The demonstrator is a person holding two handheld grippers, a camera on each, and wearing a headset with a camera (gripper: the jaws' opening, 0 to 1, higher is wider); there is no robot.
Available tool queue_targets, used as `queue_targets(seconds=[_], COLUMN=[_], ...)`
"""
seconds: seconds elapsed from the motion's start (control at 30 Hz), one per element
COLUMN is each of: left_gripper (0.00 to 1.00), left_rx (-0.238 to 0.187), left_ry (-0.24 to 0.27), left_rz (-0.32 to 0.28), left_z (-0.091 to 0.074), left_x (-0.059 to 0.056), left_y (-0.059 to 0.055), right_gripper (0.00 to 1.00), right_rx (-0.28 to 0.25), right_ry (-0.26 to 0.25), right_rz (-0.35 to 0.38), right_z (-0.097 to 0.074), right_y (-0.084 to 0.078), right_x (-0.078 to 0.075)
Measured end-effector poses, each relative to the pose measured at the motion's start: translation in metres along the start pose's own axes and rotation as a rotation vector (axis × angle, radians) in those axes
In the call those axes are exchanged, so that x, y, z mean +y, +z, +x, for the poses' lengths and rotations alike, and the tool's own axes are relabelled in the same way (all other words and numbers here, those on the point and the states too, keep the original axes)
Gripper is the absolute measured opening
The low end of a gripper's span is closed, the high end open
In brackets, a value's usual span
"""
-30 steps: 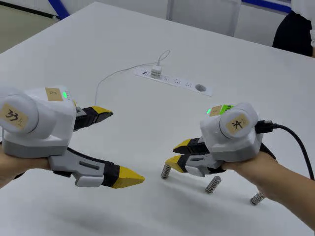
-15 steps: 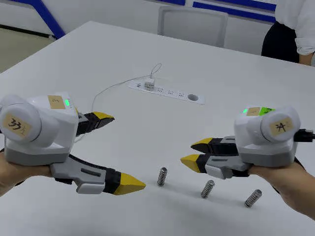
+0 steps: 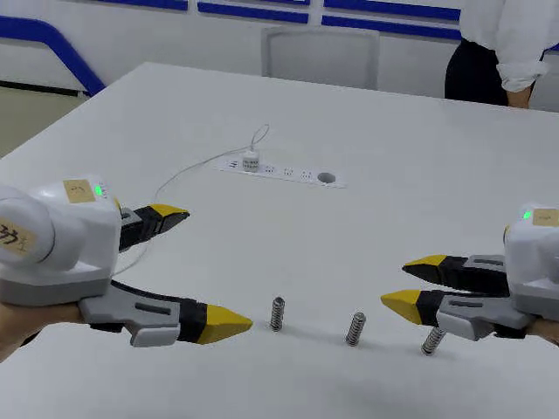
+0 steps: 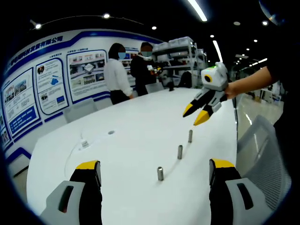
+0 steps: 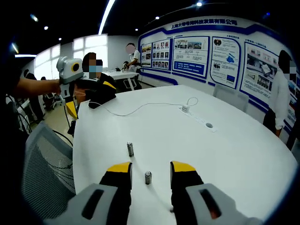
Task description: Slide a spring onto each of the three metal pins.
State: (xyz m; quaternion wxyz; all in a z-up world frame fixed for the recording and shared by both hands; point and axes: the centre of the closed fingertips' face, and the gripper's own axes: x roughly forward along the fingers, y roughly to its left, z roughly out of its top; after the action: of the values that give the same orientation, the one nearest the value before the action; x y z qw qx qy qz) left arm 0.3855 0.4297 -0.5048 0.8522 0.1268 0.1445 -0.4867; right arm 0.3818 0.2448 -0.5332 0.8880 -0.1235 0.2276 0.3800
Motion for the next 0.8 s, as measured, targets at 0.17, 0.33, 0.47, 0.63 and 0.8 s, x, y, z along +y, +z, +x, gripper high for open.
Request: queue_targets(seconds=[0.17,0.33,0.47,0.63,0.8], left_gripper=[0.99,0.99,0.99,1.00,1.00], left_rx=[0.018,-0.008,-0.014,0.005,0.015], left_ry=[-0.013,-0.012,-0.028,-0.026,-0.021], left_rz=[-0.004,-0.032,-0.031,-0.034,-0.045], left_z=[0.003,0.004,0.006,0.009,0.011], left_x=[-0.006,-0.012,-0.017,-0.016,-0.016], left_y=[-0.001,0.006,0.010,0.006,0.003], right_gripper=[0.37,0.45,0.48,0.52,0.56], right_rx=[-0.028,-0.034,-0.028,-0.029,-0.017], right_ry=[-0.024,-0.044,-0.059,-0.072,-0.083], right_rz=[-0.001,-0.012,-0.021,-0.016,-0.009], right_z=[-0.025,-0.046,-0.060,-0.074,-0.081], right_y=[-0.006,-0.015,-0.020,-0.023,-0.030], right_x=[-0.005,-0.006,-0.007,-0.009,-0.013])
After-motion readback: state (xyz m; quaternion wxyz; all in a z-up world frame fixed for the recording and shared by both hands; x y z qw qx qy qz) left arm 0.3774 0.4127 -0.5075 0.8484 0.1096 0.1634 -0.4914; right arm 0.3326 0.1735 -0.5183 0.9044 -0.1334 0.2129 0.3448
